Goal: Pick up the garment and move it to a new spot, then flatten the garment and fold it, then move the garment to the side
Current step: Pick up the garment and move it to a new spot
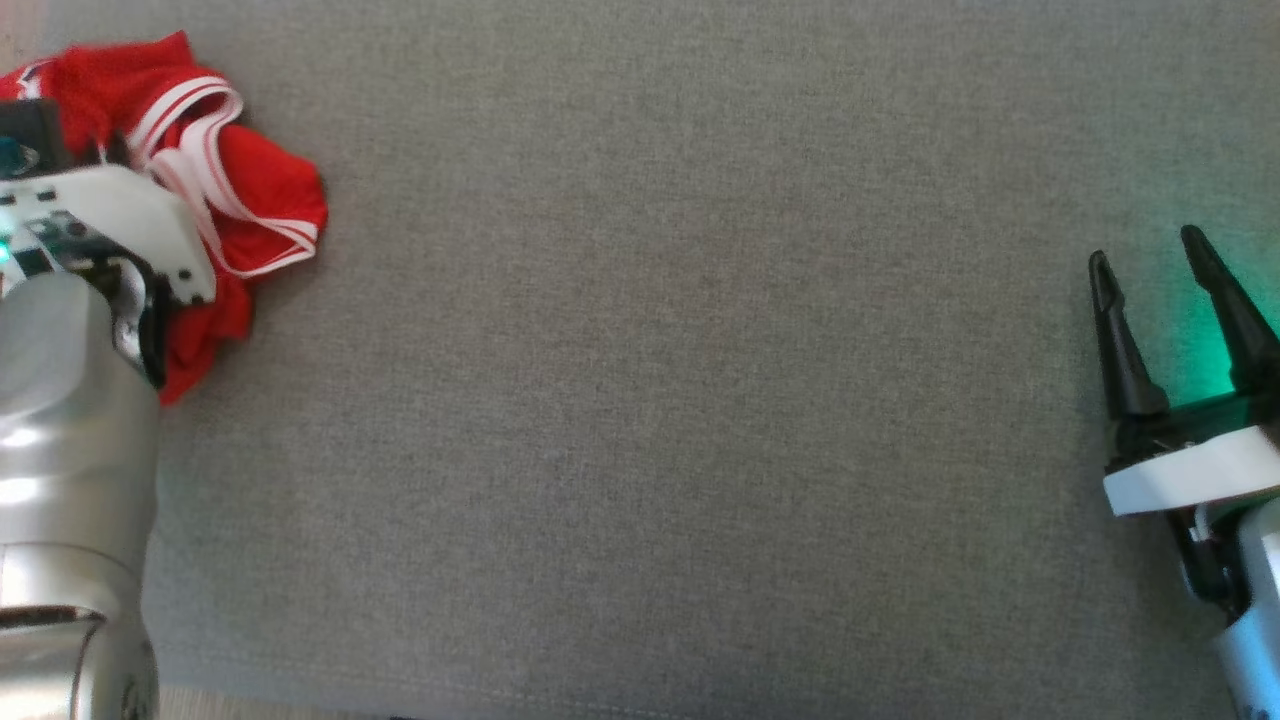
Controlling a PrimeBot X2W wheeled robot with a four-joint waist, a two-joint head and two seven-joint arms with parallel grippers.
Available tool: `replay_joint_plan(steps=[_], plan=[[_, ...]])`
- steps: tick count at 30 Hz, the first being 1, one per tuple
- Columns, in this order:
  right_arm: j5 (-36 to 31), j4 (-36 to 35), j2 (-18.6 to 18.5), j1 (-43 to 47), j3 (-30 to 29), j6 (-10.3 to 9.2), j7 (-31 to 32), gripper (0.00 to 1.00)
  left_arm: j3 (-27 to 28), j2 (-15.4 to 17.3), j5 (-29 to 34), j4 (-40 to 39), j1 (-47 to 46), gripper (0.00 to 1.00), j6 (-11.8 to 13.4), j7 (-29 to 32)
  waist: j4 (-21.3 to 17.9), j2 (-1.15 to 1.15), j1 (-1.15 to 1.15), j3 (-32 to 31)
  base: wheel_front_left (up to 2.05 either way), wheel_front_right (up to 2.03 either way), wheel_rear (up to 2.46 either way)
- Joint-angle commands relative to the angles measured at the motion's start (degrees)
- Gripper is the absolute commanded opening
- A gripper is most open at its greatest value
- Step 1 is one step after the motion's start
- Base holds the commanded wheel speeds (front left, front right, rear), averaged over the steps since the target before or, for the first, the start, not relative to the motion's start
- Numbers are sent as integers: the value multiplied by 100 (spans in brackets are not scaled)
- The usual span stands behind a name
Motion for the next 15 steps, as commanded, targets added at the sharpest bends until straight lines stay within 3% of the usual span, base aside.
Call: replay_joint_plan(steps=[1, 7, 10, 15], plan=[[-23, -122, -25, 82, 112, 39, -61, 100, 123, 388, -20, -157, -257, 0, -24, -445, 24, 0, -1, -114, 0, 0, 0], [10, -12, 212, 65, 256, 39, -61, 100, -120, 460, 139, -295, -731, 0, -197, -1354, -102, 0, -1, -698, 0, 0, 0], [22, 27, 332, 118, 279, 39, -61, 100, -231, 438, 197, -359, -910, 0, -291, -1526, -206, 0, -1, -965, 0, 0, 0], [59, 60, 696, 330, 301, 39, -61, 100, -579, 275, 313, -654, -1413, 0, -553, -1804, -815, 0, -1, -1765, 0, 0, 0]])
